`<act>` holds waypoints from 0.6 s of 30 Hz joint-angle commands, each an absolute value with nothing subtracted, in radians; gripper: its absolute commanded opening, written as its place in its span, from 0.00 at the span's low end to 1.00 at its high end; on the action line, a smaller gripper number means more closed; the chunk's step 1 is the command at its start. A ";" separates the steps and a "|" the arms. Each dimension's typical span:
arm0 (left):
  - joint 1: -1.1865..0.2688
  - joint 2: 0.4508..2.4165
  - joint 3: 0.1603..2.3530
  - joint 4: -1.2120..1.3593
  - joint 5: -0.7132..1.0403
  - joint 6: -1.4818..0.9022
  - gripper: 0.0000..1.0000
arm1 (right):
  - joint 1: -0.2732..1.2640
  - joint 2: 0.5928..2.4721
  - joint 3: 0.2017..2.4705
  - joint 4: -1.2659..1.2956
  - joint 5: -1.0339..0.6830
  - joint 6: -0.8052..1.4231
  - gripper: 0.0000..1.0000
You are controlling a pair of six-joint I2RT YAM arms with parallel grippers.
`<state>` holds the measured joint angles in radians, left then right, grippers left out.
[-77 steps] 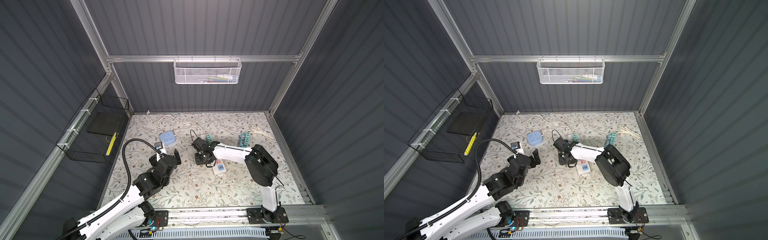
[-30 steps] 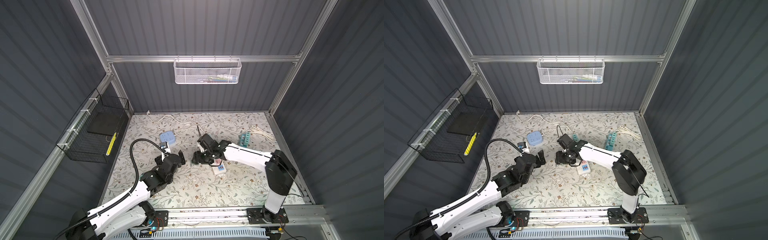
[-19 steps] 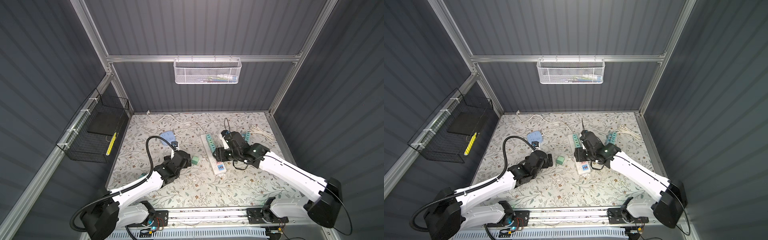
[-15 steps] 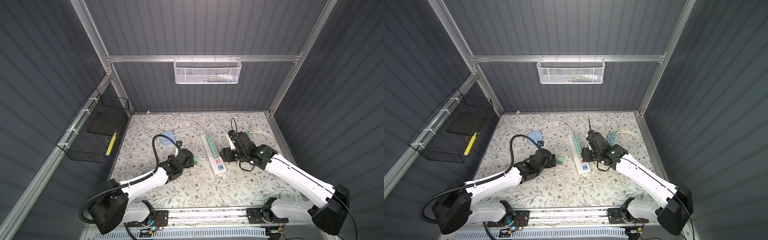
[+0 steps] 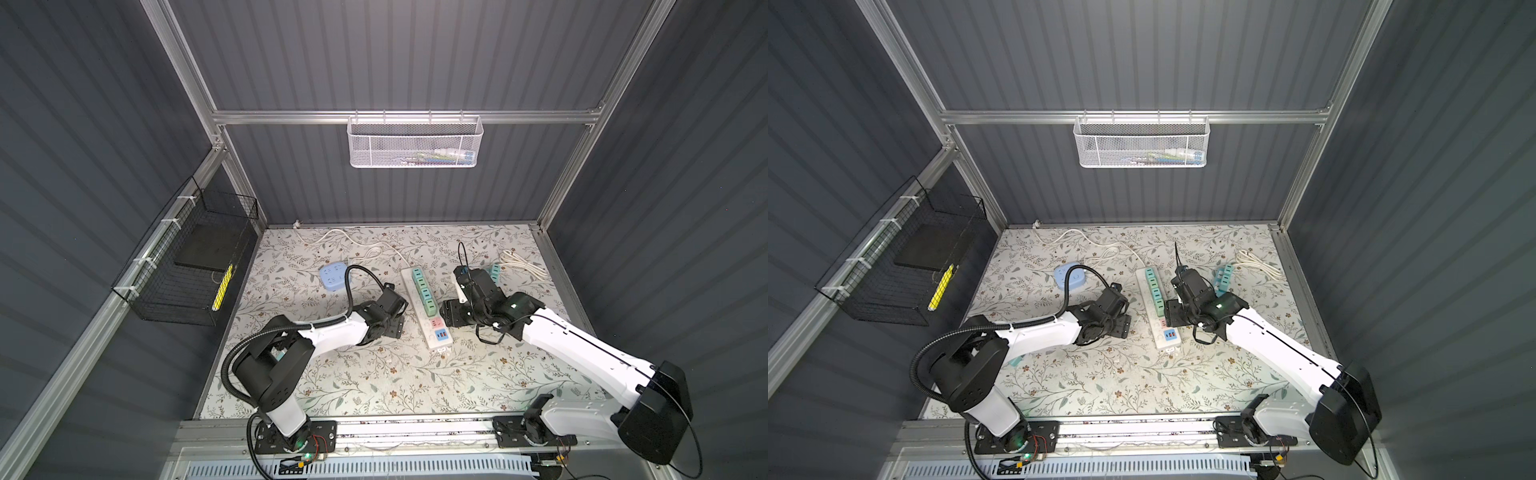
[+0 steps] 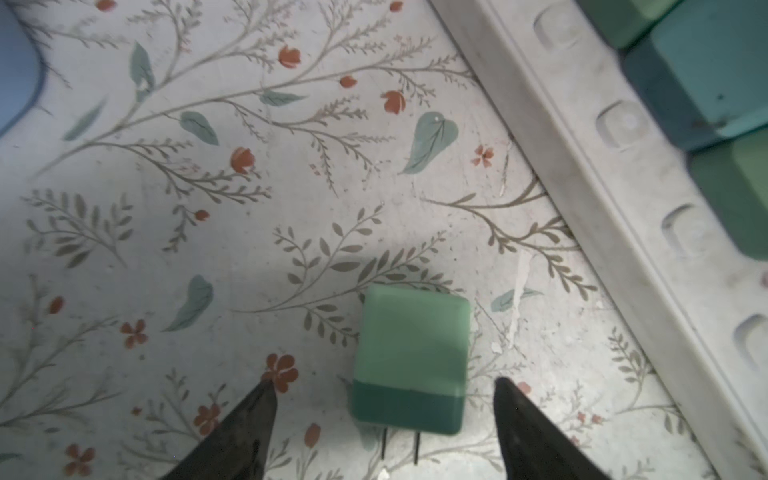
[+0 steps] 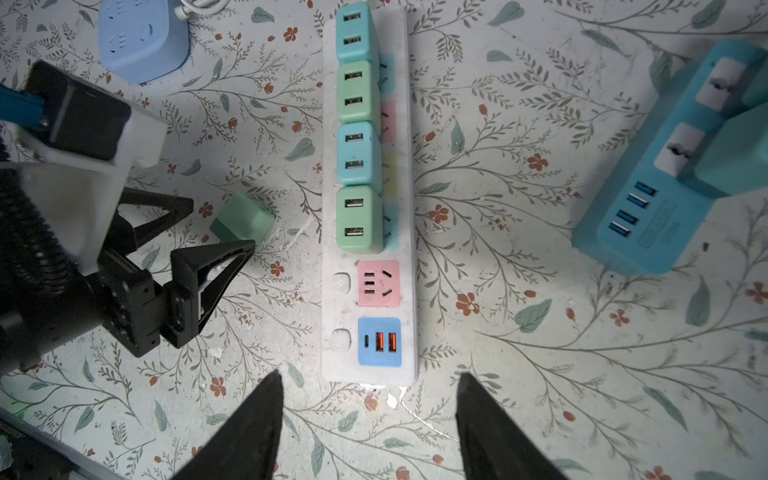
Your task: Insert the plug
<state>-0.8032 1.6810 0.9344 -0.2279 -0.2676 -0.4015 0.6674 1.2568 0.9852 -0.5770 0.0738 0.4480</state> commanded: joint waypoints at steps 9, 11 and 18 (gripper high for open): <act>-0.801 1.791 1.031 -0.299 -0.217 -0.381 0.59 | 0.634 1.214 0.908 -0.495 0.034 0.449 0.66; -0.803 1.791 1.033 -0.306 -0.218 -0.390 0.58 | 0.629 1.205 0.894 -0.480 0.021 0.453 0.66; -0.813 1.805 1.049 -0.341 -0.241 -0.385 0.44 | 0.619 1.199 0.868 -0.453 0.005 0.457 0.66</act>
<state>-0.8062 1.7905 1.0260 -0.3012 -0.2268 -0.3817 0.6239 1.2160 0.8841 -0.4770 0.0216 0.4488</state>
